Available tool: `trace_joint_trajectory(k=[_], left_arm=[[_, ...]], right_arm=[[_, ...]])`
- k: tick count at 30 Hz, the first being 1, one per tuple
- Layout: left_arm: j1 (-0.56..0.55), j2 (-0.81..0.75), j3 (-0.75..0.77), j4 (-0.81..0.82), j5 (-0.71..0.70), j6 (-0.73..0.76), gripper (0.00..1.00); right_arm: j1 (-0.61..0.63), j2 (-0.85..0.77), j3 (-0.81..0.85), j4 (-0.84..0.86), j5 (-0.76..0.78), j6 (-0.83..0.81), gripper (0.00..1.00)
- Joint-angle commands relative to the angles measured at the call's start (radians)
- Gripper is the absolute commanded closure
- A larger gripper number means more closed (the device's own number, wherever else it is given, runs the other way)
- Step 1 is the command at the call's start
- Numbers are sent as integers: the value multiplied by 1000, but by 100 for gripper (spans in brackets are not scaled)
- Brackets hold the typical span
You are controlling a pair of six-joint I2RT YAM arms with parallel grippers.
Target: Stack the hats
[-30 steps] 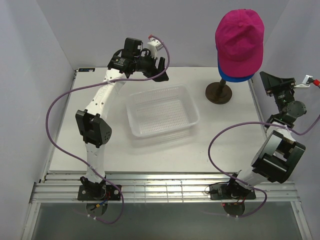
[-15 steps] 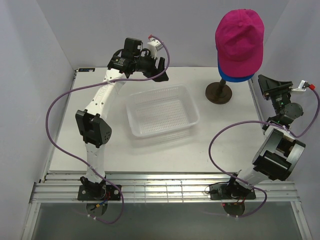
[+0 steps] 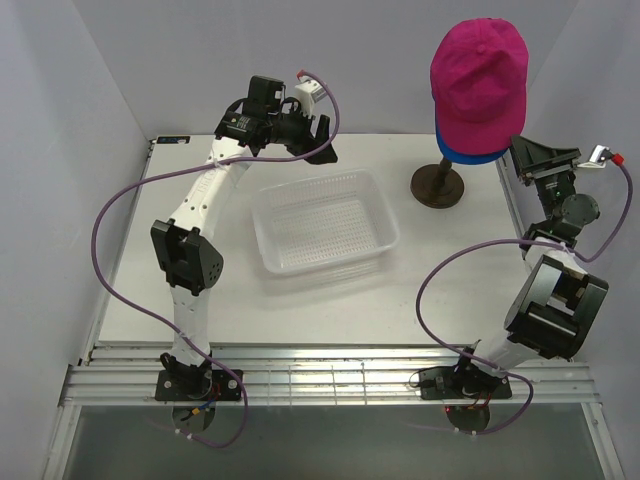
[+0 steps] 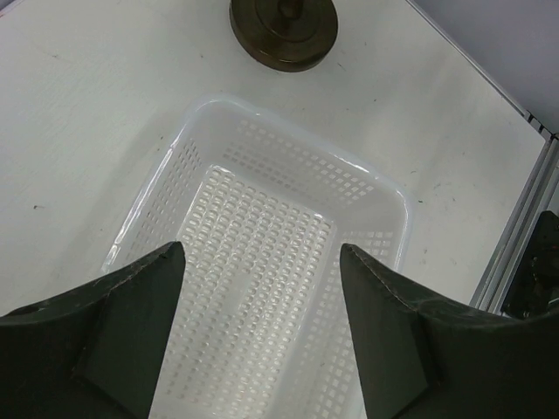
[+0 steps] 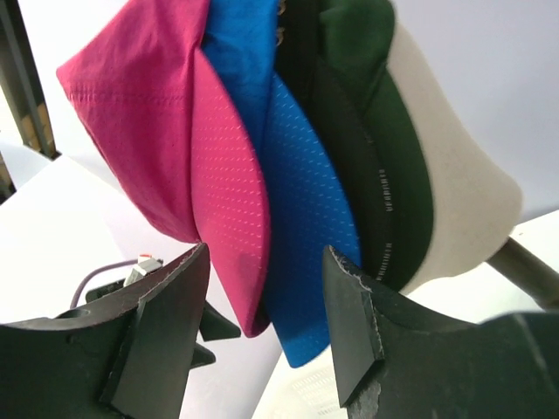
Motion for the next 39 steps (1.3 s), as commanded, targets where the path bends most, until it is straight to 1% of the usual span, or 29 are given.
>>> trace_joint_trajectory(k=[1, 6, 8, 9, 12, 15, 16, 20, 24, 25, 30, 33, 39], left_arm=[[-5, -79, 20, -7, 28, 3, 18], [-5, -77, 20, -10, 35, 3, 18], [-5, -76, 17, -10, 40, -1, 18], [-3, -74, 17, -10, 44, -1, 18], [-5, -73, 16, -10, 45, -3, 18], [-5, -71, 16, -10, 46, -3, 18], [-3, -73, 16, -10, 48, -3, 18], [-3, -74, 16, -10, 51, -4, 18], [-3, -74, 14, -10, 54, -4, 18], [-3, -74, 13, -12, 54, -4, 18], [-3, -74, 14, -12, 55, -6, 18], [-3, -73, 14, -12, 54, -6, 18], [-5, -74, 16, -12, 54, -7, 18]], right_arm=[[27, -5, 44, 475, 36, -42, 40], [39, 21, 70, 481, 41, -29, 44], [39, 21, 73, 475, 42, -33, 48], [39, 21, 75, 470, 41, -35, 51], [39, 24, 76, 461, 49, -36, 55], [39, 32, 64, 464, 62, -20, 62], [39, 33, 58, 467, 67, -13, 65], [39, 35, 9, 490, 99, 5, 73], [39, 35, -19, 494, 128, 19, 85], [39, 36, -25, 501, 134, 28, 87], [45, 32, -48, 505, 180, 37, 90], [52, 18, -57, 476, 196, 22, 92], [61, -36, -117, 427, 237, -19, 92]])
